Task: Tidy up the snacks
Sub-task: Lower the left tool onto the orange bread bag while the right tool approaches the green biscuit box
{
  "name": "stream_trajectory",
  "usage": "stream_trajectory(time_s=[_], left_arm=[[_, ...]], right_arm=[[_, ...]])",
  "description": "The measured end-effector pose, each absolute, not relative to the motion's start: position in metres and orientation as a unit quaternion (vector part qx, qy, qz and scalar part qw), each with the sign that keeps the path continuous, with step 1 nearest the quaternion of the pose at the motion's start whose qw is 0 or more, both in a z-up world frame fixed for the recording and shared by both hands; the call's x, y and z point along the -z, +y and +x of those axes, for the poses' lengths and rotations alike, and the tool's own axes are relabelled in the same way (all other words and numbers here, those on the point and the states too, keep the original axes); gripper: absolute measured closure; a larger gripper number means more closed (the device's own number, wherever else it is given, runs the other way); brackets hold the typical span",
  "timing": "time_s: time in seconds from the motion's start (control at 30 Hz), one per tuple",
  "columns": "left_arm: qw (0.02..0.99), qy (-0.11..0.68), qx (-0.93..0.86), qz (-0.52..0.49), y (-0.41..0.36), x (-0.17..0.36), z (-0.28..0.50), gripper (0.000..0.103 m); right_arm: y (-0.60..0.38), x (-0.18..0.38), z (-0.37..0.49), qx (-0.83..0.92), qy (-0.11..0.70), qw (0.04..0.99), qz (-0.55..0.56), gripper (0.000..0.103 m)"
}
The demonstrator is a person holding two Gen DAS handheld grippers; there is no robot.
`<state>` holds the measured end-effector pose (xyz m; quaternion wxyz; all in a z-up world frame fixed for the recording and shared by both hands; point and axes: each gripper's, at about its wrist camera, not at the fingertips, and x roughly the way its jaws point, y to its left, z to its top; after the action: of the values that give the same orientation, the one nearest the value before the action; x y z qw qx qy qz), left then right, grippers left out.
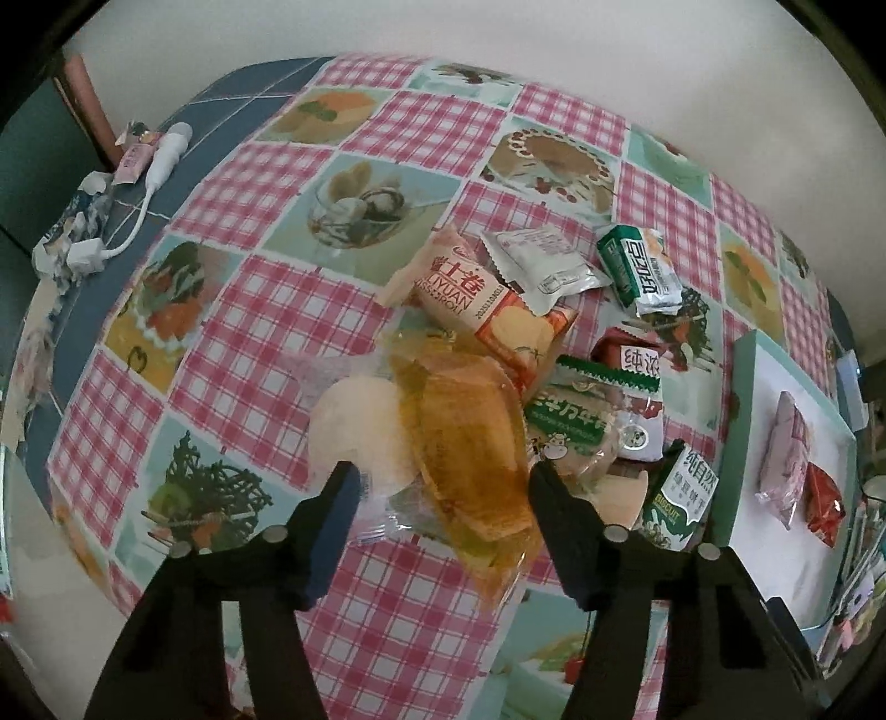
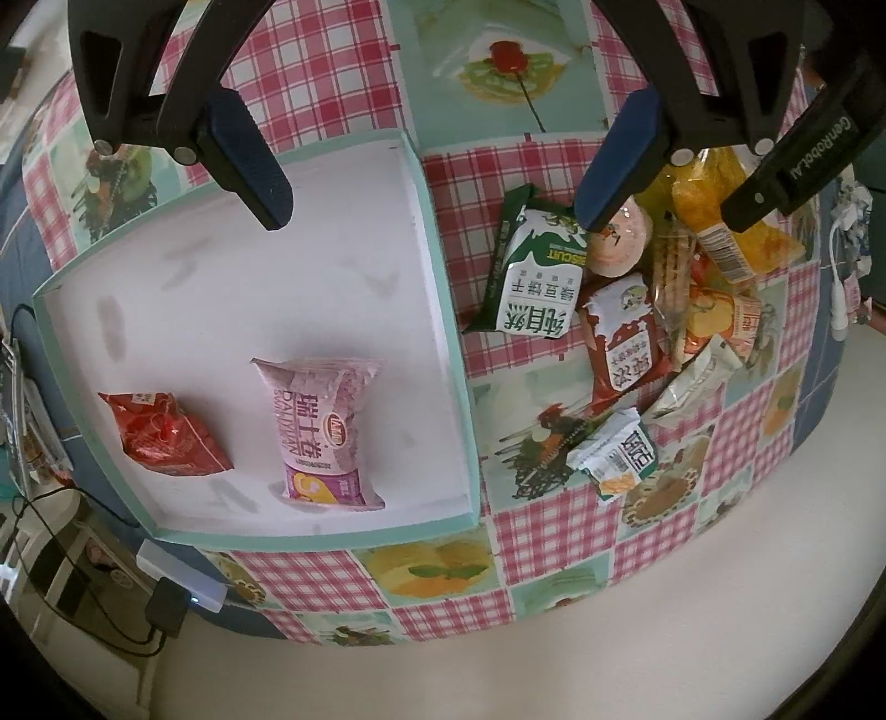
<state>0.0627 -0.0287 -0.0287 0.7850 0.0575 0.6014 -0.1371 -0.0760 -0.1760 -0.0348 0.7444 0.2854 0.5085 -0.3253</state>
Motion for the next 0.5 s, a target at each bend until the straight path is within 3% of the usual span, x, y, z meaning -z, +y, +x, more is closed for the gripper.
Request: stream_trajectory(time_s=[0.17,0.27,0.5], left_arm=[[0.777,0.614,0.140,0.005,-0.010,0.026,0.071,0.048],[0.771,0.620,0.141,-0.023,0.000,0.024,0.074,0.068],[0.764,0.631,0.134,-0.026,0.004,0.027,0.074,0.082]], right_arm=[[-0.176,0.036,-0.077,0.326,0.511,0.742,0.287,0.000],[-0.177,0.037,-0.078,0.327,0.511,0.741,0.287,0.000],[-0.177,0.038,-0.077,0.326,0.514,0.739,0.288,0.000]])
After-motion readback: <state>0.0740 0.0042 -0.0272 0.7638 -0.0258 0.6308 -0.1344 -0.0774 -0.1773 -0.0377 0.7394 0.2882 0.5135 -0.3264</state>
